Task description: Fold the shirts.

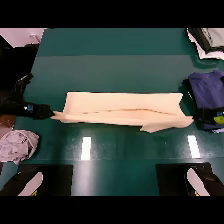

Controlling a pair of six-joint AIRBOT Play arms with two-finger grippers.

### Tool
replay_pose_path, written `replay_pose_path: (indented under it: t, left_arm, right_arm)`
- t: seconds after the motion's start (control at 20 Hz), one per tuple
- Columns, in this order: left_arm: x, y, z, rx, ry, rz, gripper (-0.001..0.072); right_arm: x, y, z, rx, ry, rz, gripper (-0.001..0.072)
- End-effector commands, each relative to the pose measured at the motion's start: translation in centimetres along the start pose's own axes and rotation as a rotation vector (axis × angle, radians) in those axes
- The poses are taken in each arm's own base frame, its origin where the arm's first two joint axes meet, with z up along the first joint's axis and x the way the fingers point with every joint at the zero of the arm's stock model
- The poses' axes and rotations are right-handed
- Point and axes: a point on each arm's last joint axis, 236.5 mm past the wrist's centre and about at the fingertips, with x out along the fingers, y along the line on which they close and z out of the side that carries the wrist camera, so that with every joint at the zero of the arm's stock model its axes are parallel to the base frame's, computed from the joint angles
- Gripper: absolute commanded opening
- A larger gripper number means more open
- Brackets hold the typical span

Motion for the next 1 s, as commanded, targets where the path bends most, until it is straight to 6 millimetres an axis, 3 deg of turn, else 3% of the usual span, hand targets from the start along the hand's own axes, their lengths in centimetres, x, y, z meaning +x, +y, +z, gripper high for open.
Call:
replay_pose_path:
  t: [0.0, 0.1, 0.4, 0.6, 0.65, 0.7, 0.75, 0.8, 0.95]
  left_arm:
    - [1.6, 0.8, 4.2, -0.012, -0.07, -0.01, 0.0025]
    - [3.0, 0.6, 5.3, -0.022, -0.05, -0.052, 0.0025]
    - [7.2, 3.2, 8.2, -0.087, -0.038, -0.039, 0.0025]
    - [8.0, 4.2, 11.0, -0.117, -0.131, -0.025, 0.0029]
    - [7.8, 4.2, 12.0, -0.131, -0.177, -0.031, 0.0237]
    - [7.5, 4.0, 13.4, -0.16, -0.233, -0.045, 0.0588]
    - [7.2, 3.7, 14.4, -0.186, -0.273, -0.065, 0.069]
    - [6.8, 3.3, 15.0, -0.191, -0.291, -0.079, 0.0642]
    - [5.6, 1.3, 14.6, -0.145, -0.228, -0.126, 0.064]
  right_arm:
    - [1.4, -0.4, 4.1, 0.024, -0.015, 0.019, 0.0017]
    - [2.7, -0.9, 5.0, 0.038, 0.025, 0.024, 0.0017]
    - [6.4, -2.1, 8.5, 0.071, 0.062, 0.033, 0.0019]
    - [8.7, -0.2, 12.7, 0.053, -0.015, 0.082, 0.0022]
    - [9.3, 0.4, 14.0, 0.041, -0.044, 0.091, 0.0027]
    - [9.8, 0.9, 15.1, 0.026, -0.069, 0.09, 0.0169]
    - [10.1, 1.5, 16.1, 0.011, -0.084, 0.092, 0.0434]
    - [10.0, 2.0, 16.6, -0.006, -0.081, 0.096, 0.0508]
    - [9.0, 1.9, 15.6, -0.076, -0.02, 0.105, 0.0508]
